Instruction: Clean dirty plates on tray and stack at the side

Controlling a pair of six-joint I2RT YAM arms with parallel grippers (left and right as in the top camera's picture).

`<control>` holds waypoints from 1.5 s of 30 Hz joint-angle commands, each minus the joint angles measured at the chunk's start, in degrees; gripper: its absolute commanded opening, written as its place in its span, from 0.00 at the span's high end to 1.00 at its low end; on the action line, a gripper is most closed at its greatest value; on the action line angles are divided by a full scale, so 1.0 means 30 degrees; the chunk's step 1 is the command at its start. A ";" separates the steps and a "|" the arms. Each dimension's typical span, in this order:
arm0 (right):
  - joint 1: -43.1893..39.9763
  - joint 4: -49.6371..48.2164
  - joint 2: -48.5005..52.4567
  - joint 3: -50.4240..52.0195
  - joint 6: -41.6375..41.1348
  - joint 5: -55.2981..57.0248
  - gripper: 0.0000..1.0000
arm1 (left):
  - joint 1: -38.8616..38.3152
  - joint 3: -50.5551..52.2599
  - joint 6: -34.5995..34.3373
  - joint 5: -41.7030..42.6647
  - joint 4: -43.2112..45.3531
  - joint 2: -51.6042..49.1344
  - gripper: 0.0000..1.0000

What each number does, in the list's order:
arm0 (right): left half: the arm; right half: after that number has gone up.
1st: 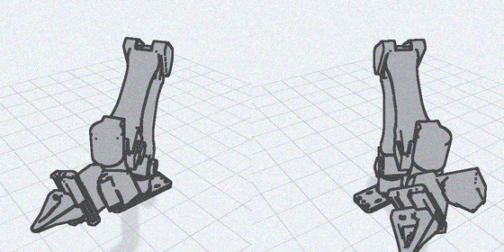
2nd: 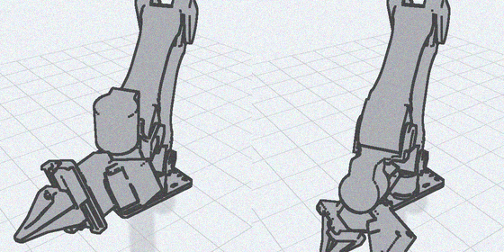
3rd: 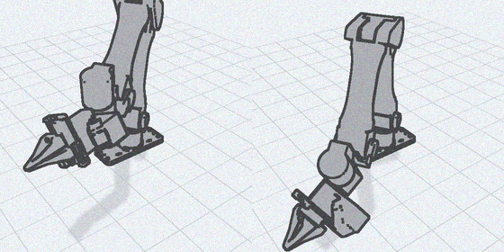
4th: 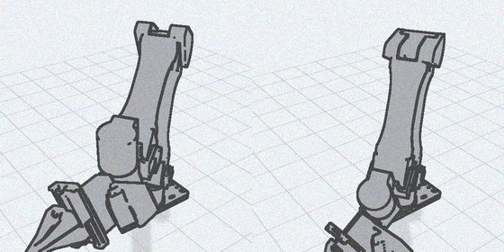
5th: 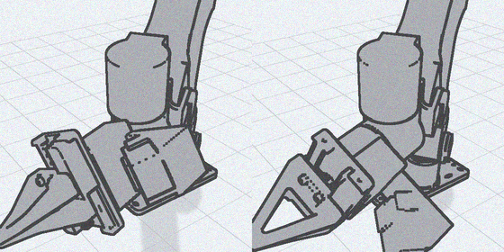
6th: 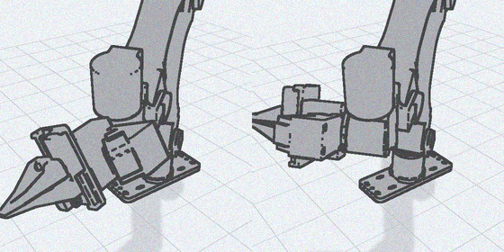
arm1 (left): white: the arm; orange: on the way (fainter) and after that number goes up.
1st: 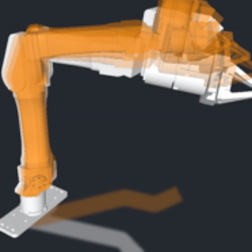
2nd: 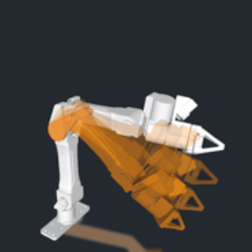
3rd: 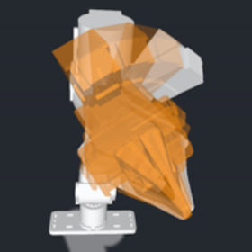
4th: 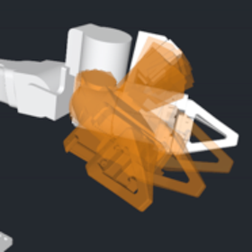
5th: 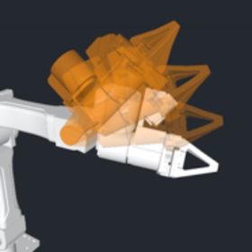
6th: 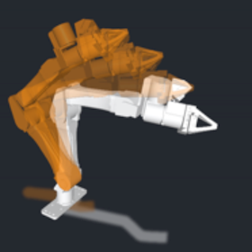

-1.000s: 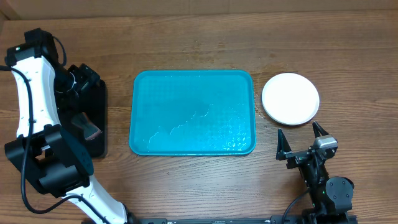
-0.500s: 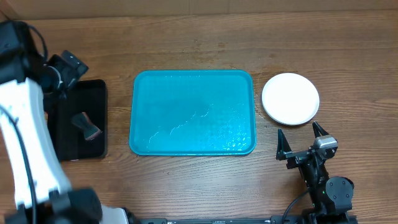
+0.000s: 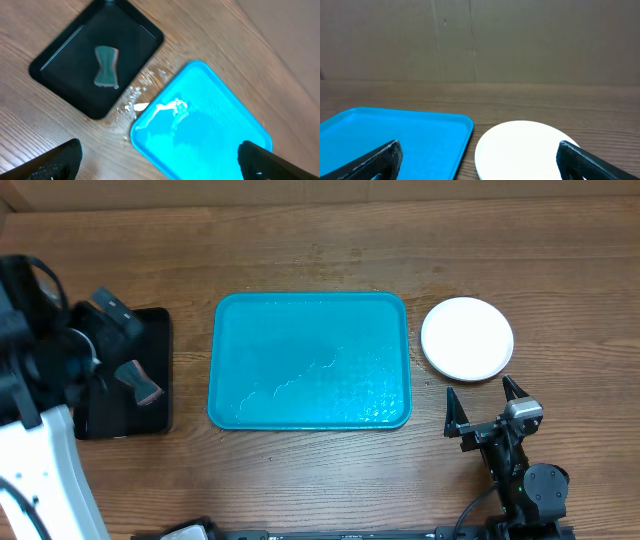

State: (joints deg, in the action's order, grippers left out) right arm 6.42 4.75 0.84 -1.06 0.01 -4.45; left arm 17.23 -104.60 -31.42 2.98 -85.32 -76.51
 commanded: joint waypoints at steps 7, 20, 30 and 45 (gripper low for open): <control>-0.0036 -0.0073 -0.0226 0.0197 -0.0015 0.0182 0.00 | -0.6360 0.2645 0.1100 -0.3759 0.1632 0.4277 0.00; -0.0036 -0.0073 -0.0226 0.0197 -0.0015 0.0182 0.00 | -0.7264 1.4156 0.4517 -0.1945 0.9755 1.5504 0.00; -0.0036 -0.0073 -0.0226 0.0197 -0.0015 0.0182 0.00 | -0.7118 2.2848 0.7366 -0.1304 1.6502 2.0261 0.00; -0.0036 -0.0073 -0.0226 0.0197 -0.0015 0.0182 0.00 | -0.6062 3.1336 0.7410 -0.1056 2.5361 2.4400 0.01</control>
State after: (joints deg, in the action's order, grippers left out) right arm 6.42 4.78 0.84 -1.06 0.01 -4.43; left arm -1.83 -12.62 -10.31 -1.02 -10.72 -5.13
